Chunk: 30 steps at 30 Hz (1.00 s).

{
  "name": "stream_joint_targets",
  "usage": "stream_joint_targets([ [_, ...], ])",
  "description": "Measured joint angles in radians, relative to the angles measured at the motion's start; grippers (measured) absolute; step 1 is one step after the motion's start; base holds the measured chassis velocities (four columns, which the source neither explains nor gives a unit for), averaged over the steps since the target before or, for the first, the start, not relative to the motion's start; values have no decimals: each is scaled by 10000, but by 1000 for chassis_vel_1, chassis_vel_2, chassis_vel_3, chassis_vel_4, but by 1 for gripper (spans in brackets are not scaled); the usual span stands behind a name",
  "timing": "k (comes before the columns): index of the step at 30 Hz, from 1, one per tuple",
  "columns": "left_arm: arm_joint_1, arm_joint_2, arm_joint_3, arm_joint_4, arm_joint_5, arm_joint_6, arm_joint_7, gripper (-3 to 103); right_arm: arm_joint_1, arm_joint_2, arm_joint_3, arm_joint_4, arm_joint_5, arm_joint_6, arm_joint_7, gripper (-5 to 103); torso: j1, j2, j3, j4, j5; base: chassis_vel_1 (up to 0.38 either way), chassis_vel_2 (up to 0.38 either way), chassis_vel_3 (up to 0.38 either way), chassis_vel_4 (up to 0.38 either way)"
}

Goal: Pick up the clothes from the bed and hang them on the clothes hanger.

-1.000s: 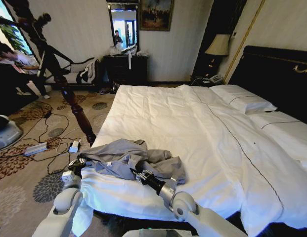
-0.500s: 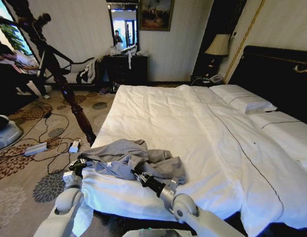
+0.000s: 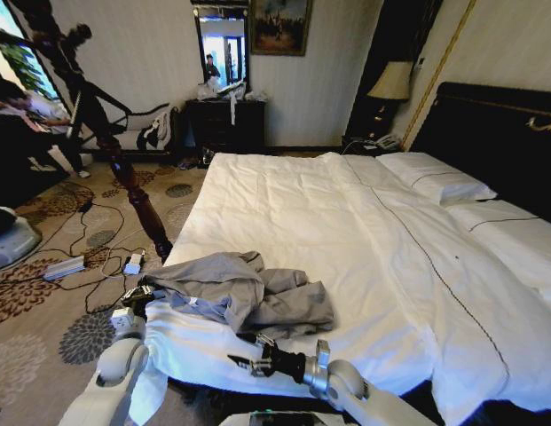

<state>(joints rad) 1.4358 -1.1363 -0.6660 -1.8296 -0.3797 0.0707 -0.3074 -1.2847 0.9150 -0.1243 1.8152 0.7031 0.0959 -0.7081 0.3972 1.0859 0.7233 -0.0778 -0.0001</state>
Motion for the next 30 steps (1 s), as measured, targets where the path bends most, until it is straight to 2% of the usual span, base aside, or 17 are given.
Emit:
stream_joint_targets([
  [2,0,0,0,0,0,0,-1,0,-23,-2,37,-15,-137,-2,3,89,0,0,0,0,0,0,0,0,0],
  [3,-3,-3,18,-32,0,14,-7,0,-167,-27,227,-58,-775,-39,177,97,0,0,0,-1,1,0,0,0,0],
  [4,-2,-5,31,-44,0,24,-9,0,-273,-58,368,-49,-1048,-67,349,97,0,0,0,-1,3,0,0,0,0],
  [7,-1,-6,40,-46,0,33,-14,0,-413,-110,518,53,-1151,-71,505,100,1,0,0,-1,1,0,0,0,0],
  [9,-12,-10,56,-46,6,43,-20,0,-543,-192,638,353,-651,-44,802,100,2,0,0,-1,1,0,0,0,0],
  [11,-26,-25,73,-46,7,52,-25,0,-551,-213,666,655,68,-140,1424,100,1,0,0,-1,1,0,0,0,0],
  [12,-26,-25,73,-46,7,52,-25,0,-551,-213,666,655,68,-140,1424,100,1,0,0,-1,1,0,0,0,0],
  [14,-44,-52,106,-49,8,61,-35,0,-391,-211,708,879,659,-569,2377,100,2,0,0,0,1,0,0,0,0],
  [16,-50,-67,122,-67,9,67,-42,0,-234,-272,770,903,626,-1023,2973,100,2,0,1,1,2,0,0,0,0],
  [18,-51,-70,124,-74,10,68,-46,0,-195,-315,783,903,603,-1170,3127,100,2,0,1,2,1,0,0,0,0],
  [20,-38,-72,126,-83,13,72,-53,0,-21,-541,737,956,732,-1652,3588,100,2,0,1,-2,1,0,0,0,0],
  [24,-29,-80,103,-32,35,72,-74,0,302,-635,485,1094,1199,-1805,3683,100,2,-1,1,-1,1,0,0,0,0],
  [30,-21,-119,103,-5,65,70,-99,0,1215,-340,-203,909,2023,-1735,3716,100,1,-2,1,0,0,0,0,0,0],
])
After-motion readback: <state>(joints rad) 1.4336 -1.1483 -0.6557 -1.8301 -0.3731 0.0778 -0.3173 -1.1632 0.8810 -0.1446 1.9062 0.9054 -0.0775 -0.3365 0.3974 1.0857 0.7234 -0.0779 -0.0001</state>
